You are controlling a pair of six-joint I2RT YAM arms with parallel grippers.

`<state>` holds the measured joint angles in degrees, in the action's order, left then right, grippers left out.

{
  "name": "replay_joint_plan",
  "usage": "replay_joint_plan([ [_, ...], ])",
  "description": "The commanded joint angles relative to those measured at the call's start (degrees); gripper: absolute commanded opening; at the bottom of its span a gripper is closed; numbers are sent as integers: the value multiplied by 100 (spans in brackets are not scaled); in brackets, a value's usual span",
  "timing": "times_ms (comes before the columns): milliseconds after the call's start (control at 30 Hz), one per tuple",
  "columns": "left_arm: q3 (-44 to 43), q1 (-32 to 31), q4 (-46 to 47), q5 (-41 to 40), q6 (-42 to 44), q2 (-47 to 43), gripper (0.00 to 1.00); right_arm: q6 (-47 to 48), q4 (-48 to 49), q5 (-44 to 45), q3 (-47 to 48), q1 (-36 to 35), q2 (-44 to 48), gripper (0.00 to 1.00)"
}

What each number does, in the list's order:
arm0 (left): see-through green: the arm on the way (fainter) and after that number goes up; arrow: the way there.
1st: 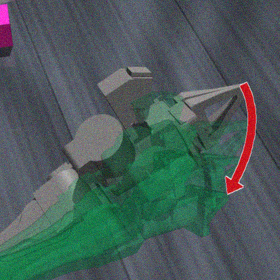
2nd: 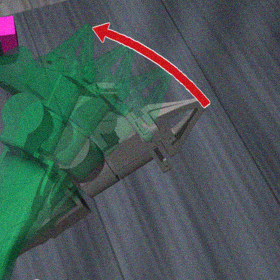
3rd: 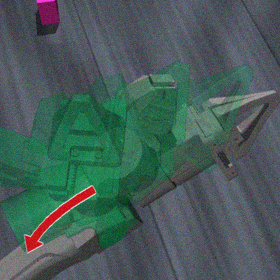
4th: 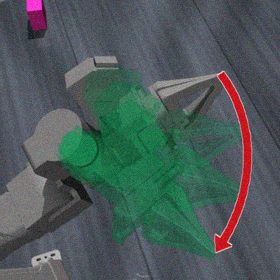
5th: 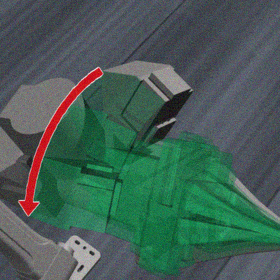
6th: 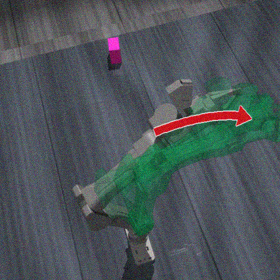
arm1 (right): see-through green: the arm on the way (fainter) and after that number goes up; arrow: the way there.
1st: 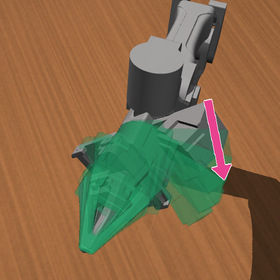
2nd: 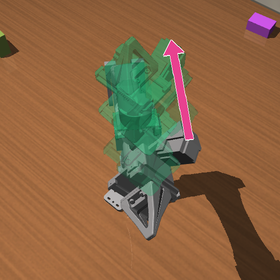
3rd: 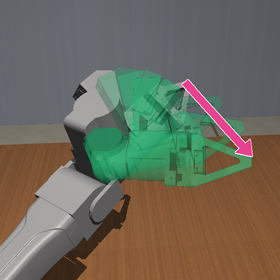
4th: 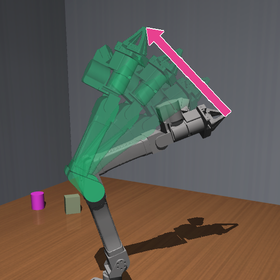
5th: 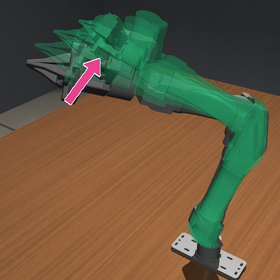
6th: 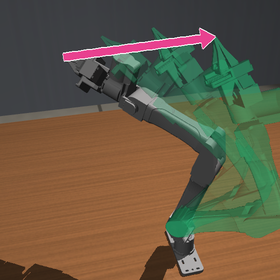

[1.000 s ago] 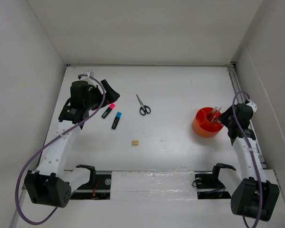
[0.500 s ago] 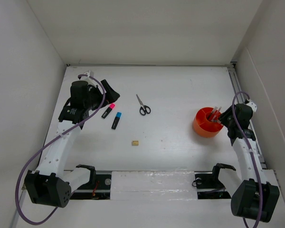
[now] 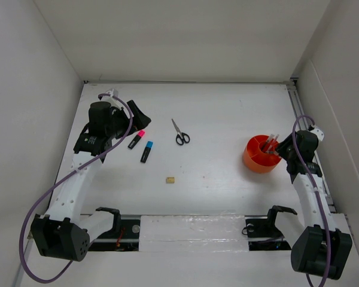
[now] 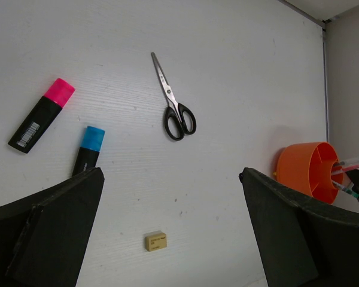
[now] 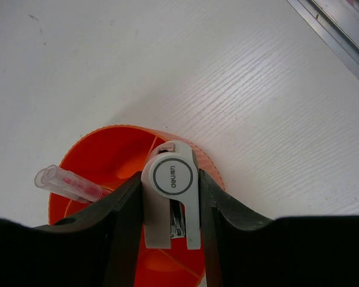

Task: Sort the stationery into containers
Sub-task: Place the stationery into the container

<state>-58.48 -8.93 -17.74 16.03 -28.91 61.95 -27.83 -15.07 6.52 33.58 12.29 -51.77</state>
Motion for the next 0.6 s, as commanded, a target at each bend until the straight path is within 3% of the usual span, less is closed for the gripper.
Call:
replay_joint_plan([
  [0, 56, 5, 200, 14, 87, -166, 99, 68, 101, 112, 69, -43, 62, 41],
  [333, 56, 5, 200, 14, 87, -166, 99, 68, 101, 112, 69, -43, 62, 53],
  [567, 56, 5, 200, 14, 87, -166, 99, 68, 101, 112, 69, -43, 62, 53],
])
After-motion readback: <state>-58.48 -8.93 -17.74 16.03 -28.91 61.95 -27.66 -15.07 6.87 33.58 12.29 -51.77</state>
